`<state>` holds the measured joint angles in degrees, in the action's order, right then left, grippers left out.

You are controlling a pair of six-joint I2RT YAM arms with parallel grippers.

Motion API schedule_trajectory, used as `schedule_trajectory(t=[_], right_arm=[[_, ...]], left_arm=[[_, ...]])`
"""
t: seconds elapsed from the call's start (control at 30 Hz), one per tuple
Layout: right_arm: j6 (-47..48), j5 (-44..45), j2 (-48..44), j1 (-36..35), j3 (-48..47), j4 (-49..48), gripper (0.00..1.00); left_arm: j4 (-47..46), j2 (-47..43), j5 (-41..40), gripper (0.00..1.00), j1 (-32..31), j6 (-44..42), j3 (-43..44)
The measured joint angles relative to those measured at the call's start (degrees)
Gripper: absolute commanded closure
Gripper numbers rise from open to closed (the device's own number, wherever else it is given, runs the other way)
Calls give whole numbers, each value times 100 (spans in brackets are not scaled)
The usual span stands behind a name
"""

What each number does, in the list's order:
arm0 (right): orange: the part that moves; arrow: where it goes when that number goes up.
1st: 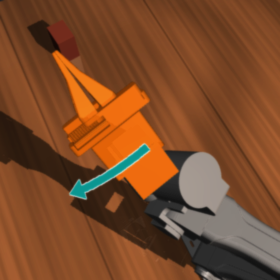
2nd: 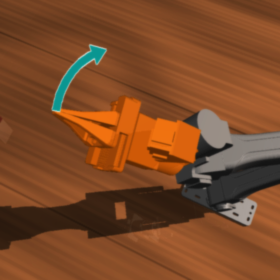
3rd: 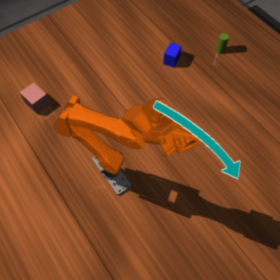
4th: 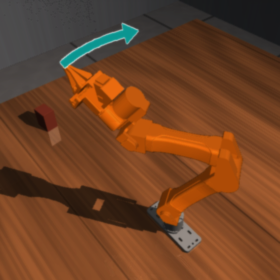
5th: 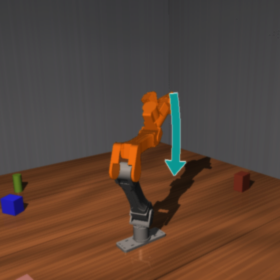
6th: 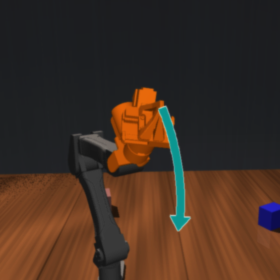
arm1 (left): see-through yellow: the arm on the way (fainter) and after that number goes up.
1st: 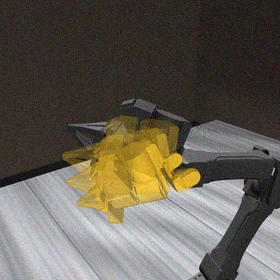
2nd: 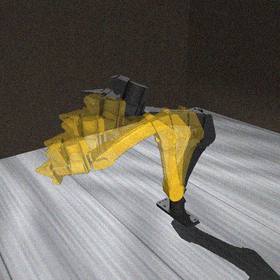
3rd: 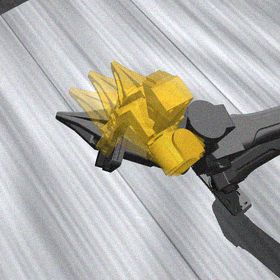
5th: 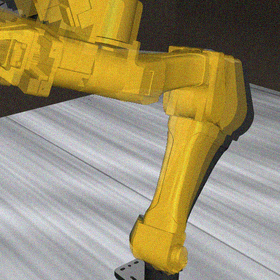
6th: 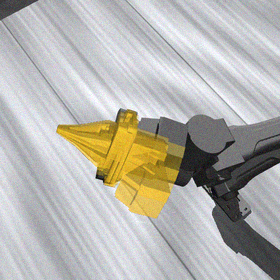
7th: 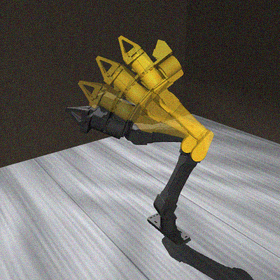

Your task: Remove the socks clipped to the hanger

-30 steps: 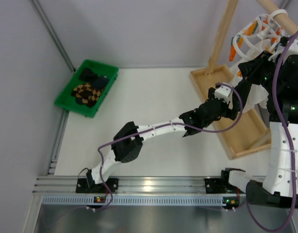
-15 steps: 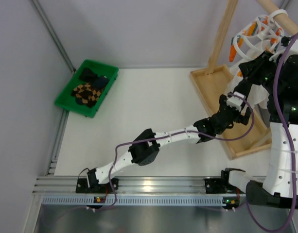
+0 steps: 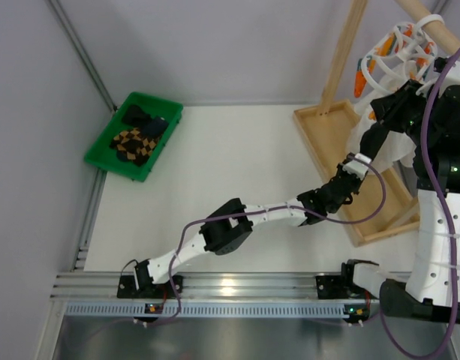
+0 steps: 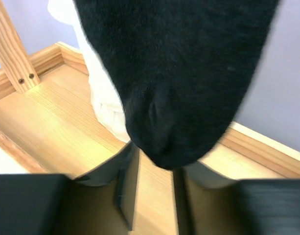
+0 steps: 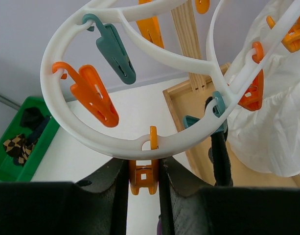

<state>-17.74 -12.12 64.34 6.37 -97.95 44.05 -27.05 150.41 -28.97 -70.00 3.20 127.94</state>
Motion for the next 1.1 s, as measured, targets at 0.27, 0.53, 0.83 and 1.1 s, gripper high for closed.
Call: schedule_trajectory(t=[0.27, 0.53, 0.83, 1.1], right_arm=[[61, 31, -15, 0, -2, 13, 100], [68, 31, -20, 0, -2, 13, 100], [68, 26, -20, 0, -2, 31, 78], [101, 24, -28, 0, -260, 553, 39]], left_arm=[[-138, -348, 175, 30, 9, 114, -293], [-297, -553, 243, 56, 9, 116, -284], [-302, -684, 566, 100, 9, 122, -492], [-282, -2116, 1311, 100, 46, 533, -2380]])
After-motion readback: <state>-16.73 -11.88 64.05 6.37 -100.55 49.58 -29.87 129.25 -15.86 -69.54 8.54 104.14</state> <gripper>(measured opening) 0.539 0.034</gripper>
